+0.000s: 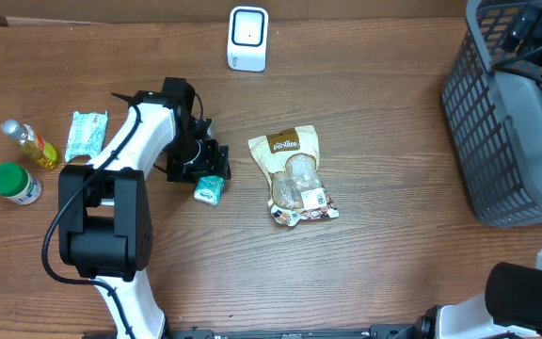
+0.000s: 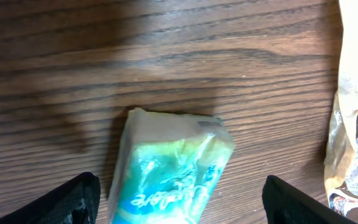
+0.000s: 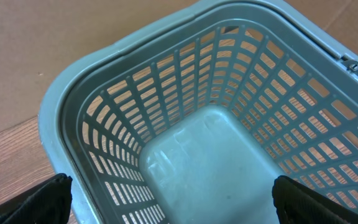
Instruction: Scan the item barcode
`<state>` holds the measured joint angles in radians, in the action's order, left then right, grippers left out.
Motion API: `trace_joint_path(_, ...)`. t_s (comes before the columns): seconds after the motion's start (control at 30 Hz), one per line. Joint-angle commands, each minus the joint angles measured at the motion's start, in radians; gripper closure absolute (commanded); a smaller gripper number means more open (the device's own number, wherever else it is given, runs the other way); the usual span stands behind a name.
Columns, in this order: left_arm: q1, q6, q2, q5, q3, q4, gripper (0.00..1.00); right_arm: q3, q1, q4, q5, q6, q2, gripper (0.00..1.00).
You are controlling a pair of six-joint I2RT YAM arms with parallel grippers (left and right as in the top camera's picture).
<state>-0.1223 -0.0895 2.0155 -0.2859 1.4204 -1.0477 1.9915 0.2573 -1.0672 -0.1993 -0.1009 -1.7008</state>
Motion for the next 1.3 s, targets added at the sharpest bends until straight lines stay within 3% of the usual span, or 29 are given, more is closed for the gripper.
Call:
trace_joint_path(0.0, -0.02, 0.014, -0.002, -0.019, 0.017, 0.002, 0.11, 0.018, 0.0, 0.003, -0.01, -0.004, 0.01, 0.0)
trace_joint_path(0.1, -0.024, 0.014, -0.002, -0.02, 0.018, 0.018, 0.0, 0.018, 0.0, 0.003, -0.01, -0.004, 0.01, 0.0)
trace_joint_path(0.37, -0.024, 0.016, -0.002, -0.014, 0.017, 0.027, 0.0, 0.018, 0.0, 0.003, -0.01, -0.004, 0.01, 0.0)
trace_joint_path(0.43, -0.024, 0.016, -0.002, 0.005, 0.017, 0.026, 0.03, 0.018, 0.0, 0.003, -0.01, -0.004, 0.01, 0.0)
trace_joint_path(0.53, -0.024, 0.015, -0.002, 0.06, 0.017, 0.011, 0.2, 0.018, 0.0, 0.003, -0.01, -0.004, 0.01, 0.0)
trace_joint_path(0.63, -0.019, 0.014, -0.002, 0.064, 0.016, -0.005, 0.27, 0.018, 0.0, 0.003, -0.01, -0.004, 0.01, 0.0)
trace_joint_path(0.83, 0.016, 0.04, -0.002, -0.023, 0.016, -0.013, 0.22, 0.018, 0.0, 0.003, -0.01, -0.004, 0.01, 0.0)
trace_joint_path(1.07, 0.071, 0.08, -0.002, -0.018, 0.016, -0.014, 0.19, 0.018, 0.0, 0.003, -0.01, -0.004, 0.01, 0.0)
trace_joint_path(1.17, 0.095, 0.091, -0.002, -0.019, 0.016, -0.014, 0.28, 0.018, 0.0, 0.003, -0.01, -0.004, 0.01, 0.0)
trace_joint_path(1.27, 0.101, 0.092, -0.002, -0.019, 0.014, -0.015, 0.3, 0.018, 0.0, 0.003, -0.01, -0.004, 0.01, 0.0)
